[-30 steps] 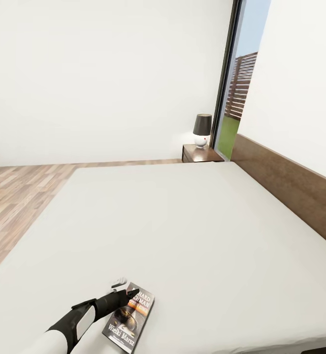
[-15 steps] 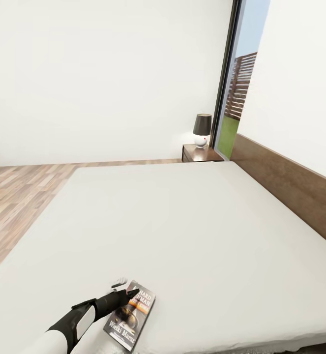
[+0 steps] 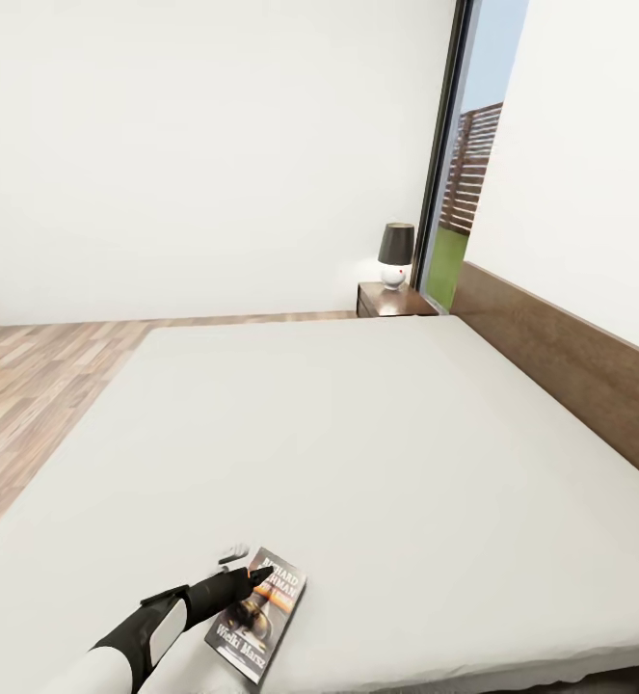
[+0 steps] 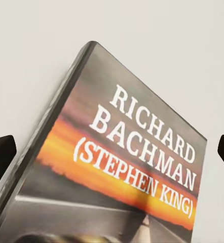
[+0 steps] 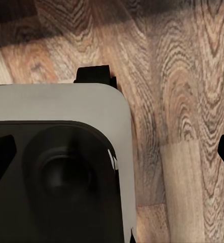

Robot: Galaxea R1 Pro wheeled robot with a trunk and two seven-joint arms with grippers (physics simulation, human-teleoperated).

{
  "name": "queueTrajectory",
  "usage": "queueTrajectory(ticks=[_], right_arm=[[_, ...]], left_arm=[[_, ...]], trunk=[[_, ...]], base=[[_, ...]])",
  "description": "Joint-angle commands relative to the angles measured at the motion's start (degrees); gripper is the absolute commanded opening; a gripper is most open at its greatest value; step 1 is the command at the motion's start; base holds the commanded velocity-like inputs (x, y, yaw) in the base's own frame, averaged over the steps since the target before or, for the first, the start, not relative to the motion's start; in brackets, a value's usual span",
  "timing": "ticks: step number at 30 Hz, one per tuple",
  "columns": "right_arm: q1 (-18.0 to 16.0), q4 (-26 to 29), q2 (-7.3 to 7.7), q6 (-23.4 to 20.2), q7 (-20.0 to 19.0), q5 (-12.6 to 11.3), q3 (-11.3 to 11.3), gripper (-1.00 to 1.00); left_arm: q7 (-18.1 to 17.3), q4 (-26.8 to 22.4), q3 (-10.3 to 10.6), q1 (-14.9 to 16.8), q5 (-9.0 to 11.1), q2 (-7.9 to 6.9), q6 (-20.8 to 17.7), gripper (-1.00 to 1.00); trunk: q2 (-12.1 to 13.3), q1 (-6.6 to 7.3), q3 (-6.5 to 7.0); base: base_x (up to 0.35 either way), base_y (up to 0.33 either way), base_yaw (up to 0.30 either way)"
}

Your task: In the bedroom, move the book from the bed onto either nightstand, and place the two sandals side by side next to the bed.

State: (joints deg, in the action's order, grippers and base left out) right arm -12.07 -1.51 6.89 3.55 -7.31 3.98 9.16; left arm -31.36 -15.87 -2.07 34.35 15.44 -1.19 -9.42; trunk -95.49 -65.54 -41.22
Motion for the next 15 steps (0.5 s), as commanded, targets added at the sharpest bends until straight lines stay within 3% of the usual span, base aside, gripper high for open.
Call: queueTrajectory(ticks=[1, 15], right_arm=[[-0.06, -0.16, 0.03, 0.32, -0.16, 0.41, 0.48, 1.0], [-0.06, -0.16, 0.06, 0.32, -0.19, 0.41, 0.5, 1.0]], left_arm=[[-0.21, -0.04, -0.21, 0.02, 0.38, 0.01, -0.6, 1.0], [-0.19, -0.04, -0.21, 0.01, 0.38, 0.05, -0.6, 1.0]], trunk=[[-0.02, 0.01, -0.05], [-0.02, 0.01, -0.05]], base=[[-0.006, 0.0, 0.0], [-0.005, 0.0, 0.0]])
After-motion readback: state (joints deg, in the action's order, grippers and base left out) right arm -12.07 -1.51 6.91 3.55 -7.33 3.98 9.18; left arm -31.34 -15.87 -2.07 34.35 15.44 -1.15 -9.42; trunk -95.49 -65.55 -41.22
